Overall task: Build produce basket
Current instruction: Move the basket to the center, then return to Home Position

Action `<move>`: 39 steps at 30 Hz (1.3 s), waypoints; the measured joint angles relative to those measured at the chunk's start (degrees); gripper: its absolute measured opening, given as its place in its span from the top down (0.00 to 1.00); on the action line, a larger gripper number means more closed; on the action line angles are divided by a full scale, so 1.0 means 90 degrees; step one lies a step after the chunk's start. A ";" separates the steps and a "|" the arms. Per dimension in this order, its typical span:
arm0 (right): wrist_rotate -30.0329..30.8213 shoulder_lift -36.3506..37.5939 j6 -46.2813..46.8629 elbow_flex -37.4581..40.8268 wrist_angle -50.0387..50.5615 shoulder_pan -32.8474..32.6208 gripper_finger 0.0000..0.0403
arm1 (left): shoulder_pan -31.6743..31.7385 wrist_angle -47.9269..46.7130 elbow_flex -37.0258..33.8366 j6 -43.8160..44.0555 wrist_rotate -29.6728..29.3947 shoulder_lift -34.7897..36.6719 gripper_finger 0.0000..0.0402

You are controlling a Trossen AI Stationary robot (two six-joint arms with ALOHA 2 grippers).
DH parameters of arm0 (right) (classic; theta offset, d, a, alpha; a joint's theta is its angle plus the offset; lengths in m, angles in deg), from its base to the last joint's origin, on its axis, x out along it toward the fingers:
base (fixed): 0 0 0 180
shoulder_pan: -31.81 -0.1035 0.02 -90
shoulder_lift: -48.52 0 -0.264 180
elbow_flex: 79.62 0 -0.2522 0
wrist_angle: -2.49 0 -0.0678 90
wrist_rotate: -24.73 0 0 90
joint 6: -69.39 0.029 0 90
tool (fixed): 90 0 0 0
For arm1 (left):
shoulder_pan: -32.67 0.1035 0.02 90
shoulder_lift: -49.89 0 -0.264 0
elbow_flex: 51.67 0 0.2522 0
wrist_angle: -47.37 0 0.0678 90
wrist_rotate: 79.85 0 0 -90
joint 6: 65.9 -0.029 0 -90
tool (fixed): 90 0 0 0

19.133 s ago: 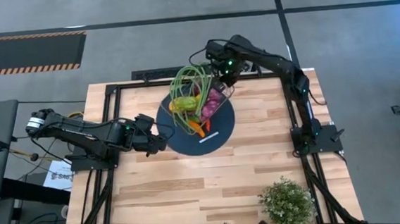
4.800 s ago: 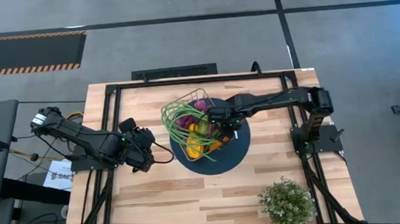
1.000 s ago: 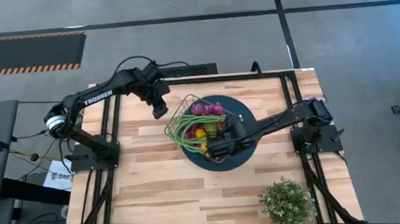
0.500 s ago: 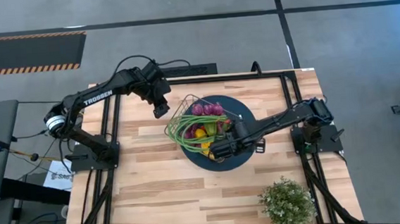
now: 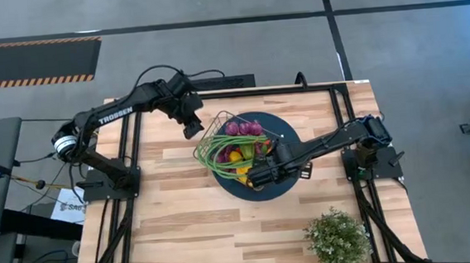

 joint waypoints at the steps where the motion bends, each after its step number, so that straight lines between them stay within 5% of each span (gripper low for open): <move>1: 0.0050 0.0000 -0.0001 0.0000 0.0038 0.0007 0.49 | -0.0036 0.0000 0.0000 0.0000 -0.0082 0.0000 0.61; 9: 0.0114 -0.0361 -0.0001 -0.0005 0.0100 0.0039 0.49 | -0.0222 0.0126 -0.0002 0.0037 -0.0726 -0.0014 0.61; 27: 0.0119 -0.0625 -0.0117 0.0002 -0.0043 0.0167 0.53 | -0.0262 0.0235 -0.0003 -0.0020 -0.0407 -0.1118 0.61; 39: 0.0123 -0.0631 -0.0103 0.0002 -0.0051 0.0150 0.53 | -0.0266 -0.0685 0.1427 -0.0399 -0.0408 -0.1095 0.61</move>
